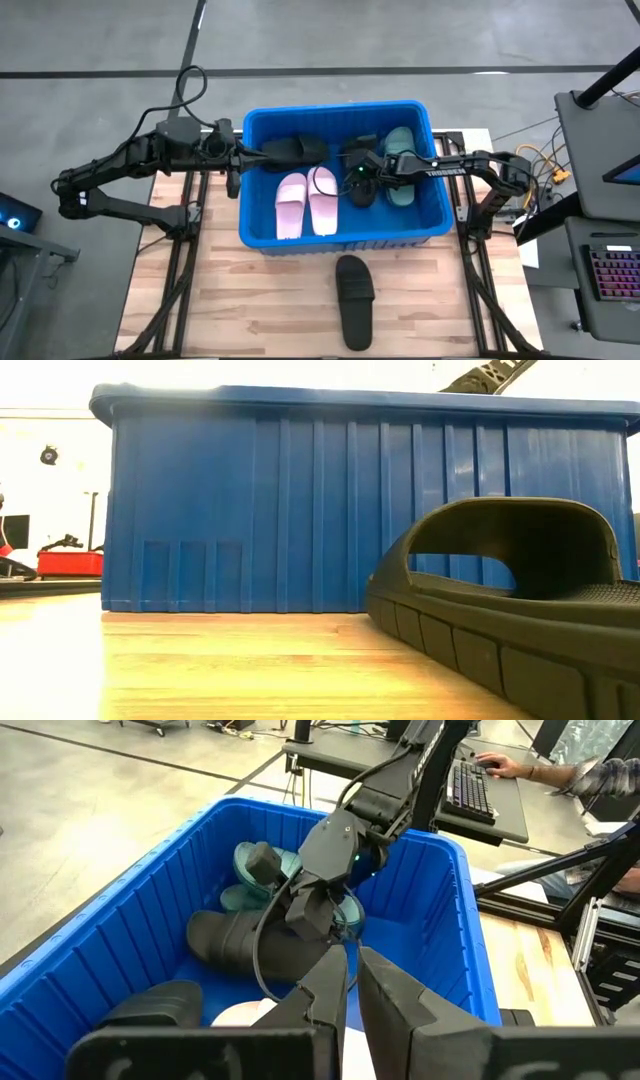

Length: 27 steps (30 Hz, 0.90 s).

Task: Pick and place slides into bin
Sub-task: Put the black slide into the blue container

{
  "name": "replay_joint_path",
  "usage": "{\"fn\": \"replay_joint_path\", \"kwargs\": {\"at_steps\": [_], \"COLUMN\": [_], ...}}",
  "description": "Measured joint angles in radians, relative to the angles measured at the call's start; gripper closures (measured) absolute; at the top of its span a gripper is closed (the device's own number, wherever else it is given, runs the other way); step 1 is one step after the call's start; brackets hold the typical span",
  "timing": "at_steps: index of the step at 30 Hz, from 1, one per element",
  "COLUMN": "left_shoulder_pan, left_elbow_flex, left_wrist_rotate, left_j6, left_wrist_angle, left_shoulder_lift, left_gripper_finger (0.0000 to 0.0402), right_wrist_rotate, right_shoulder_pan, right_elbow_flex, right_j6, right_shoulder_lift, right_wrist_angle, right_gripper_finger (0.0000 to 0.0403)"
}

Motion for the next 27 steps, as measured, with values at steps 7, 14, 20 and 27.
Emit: {"fn": "replay_joint_path", "kwargs": {"at_steps": [7,14,20,27], "left_shoulder_pan": [0.001,0.001,0.001,0.001], "left_elbow_flex": [0.000,0.000,0.000,0.000], "left_wrist_rotate": [0.000,0.000,0.000,0.000], "left_j6": [0.000,-0.004,-0.030,-0.028], "left_wrist_angle": [0.001,0.000,0.000,0.000], "left_shoulder_lift": [0.000,0.000,0.001,0.001], "left_gripper_finger": [0.0388,0.0388,0.0388,0.0388], "right_wrist_rotate": [-0.054,-0.115,-0.133,-0.149], "right_shoulder_pan": [-0.013,-0.025,-0.026,-0.019], "right_elbow_flex": [-0.031,-0.027,-0.025,-0.023], "right_j6": [0.021,0.089,0.154,0.179], "right_shoulder_lift": [0.000,0.000,0.002,0.002], "right_wrist_angle": [0.005,-0.027,-0.052,-0.100], "right_gripper_finger": [0.0392,0.0392,0.0392,0.0392]}}
